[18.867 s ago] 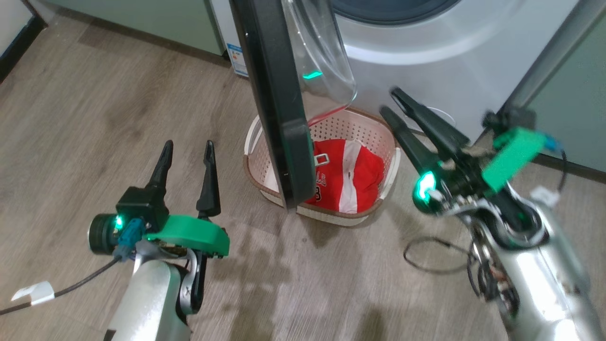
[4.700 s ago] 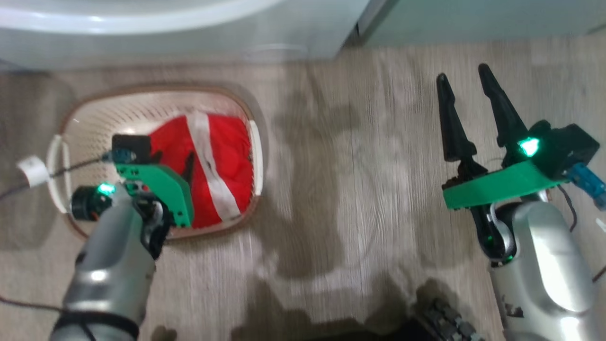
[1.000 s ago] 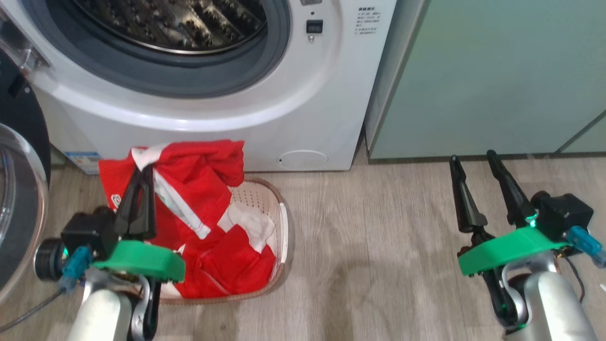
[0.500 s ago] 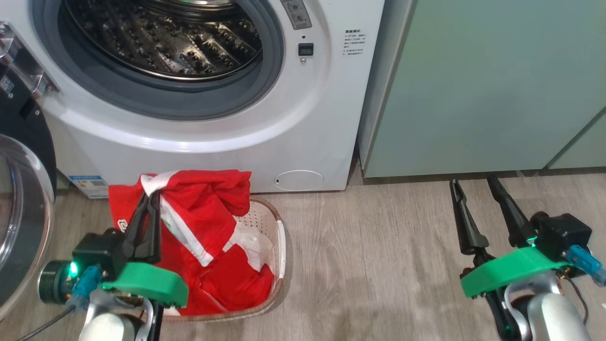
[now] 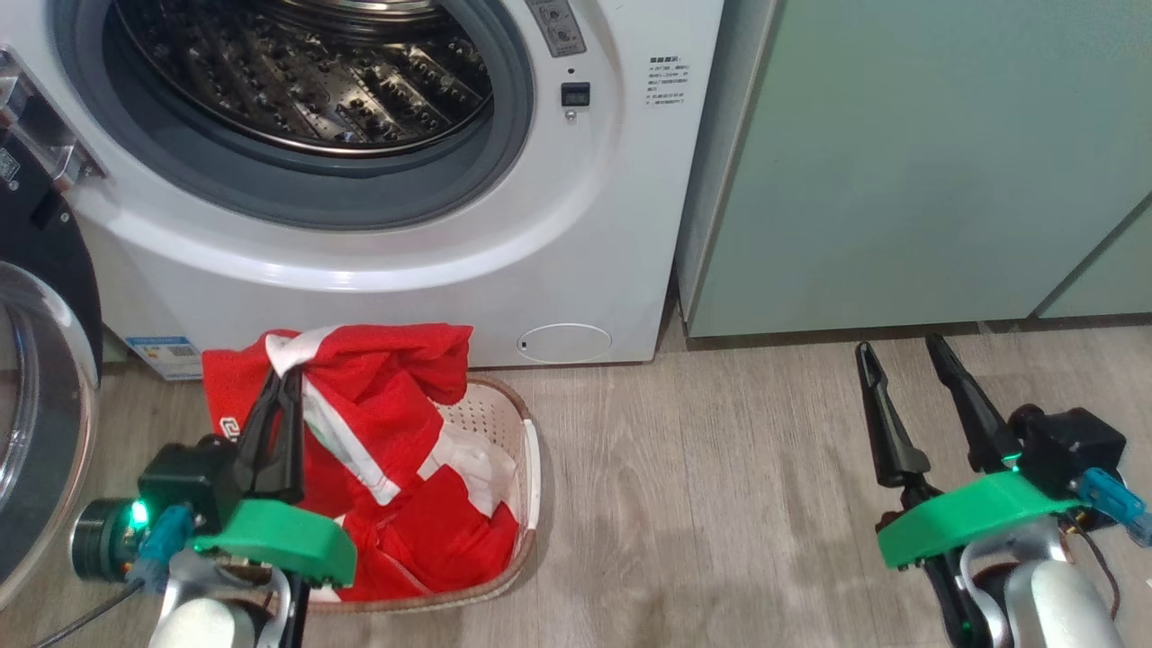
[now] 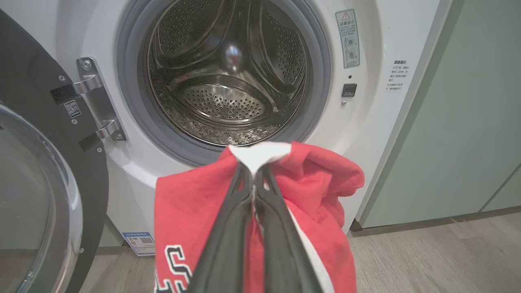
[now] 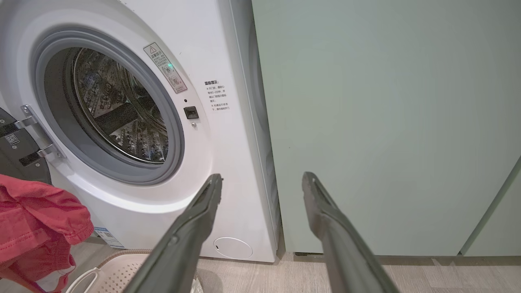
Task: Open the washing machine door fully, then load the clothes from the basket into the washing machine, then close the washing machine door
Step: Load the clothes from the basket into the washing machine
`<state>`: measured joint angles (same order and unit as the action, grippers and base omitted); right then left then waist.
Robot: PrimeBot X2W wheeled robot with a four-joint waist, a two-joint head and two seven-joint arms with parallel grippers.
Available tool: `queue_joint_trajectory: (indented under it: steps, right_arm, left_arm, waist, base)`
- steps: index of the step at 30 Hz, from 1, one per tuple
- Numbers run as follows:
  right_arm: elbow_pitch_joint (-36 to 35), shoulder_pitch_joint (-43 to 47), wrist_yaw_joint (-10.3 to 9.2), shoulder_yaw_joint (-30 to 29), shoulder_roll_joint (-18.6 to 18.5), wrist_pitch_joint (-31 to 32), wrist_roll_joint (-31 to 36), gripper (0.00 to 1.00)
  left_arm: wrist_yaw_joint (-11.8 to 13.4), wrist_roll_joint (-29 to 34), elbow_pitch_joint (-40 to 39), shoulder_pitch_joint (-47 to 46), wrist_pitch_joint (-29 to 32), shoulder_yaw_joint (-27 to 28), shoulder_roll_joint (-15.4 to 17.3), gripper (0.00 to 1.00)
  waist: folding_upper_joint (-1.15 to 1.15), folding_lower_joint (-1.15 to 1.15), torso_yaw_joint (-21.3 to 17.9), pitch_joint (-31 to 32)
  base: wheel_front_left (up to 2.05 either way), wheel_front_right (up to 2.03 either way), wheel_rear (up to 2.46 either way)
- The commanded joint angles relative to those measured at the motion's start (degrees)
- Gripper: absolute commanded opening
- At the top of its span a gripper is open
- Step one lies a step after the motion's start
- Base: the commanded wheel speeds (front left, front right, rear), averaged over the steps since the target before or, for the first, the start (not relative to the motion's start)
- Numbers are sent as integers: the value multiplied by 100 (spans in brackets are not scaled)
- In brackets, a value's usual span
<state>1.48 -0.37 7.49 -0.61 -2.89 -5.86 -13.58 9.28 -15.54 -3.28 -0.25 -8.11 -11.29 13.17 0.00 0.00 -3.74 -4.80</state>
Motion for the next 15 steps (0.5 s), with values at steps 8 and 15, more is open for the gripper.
queue_joint_trajectory:
  steps: [8,15]
  right_arm:
    - [-152,-134,0,149,2,-44,-16,100]
    - [-211,-236,0,173,2,-86,-69,100]
  left_arm:
    - [60,-22,-177,-222,12,177,147,0]
    - [26,-138,-102,-468,75,169,119,0]
  waist:
    - [0,0,3,-18]
    - [0,0,-2,-259]
  base:
    - [0,0,0]
    - [0,0,0]
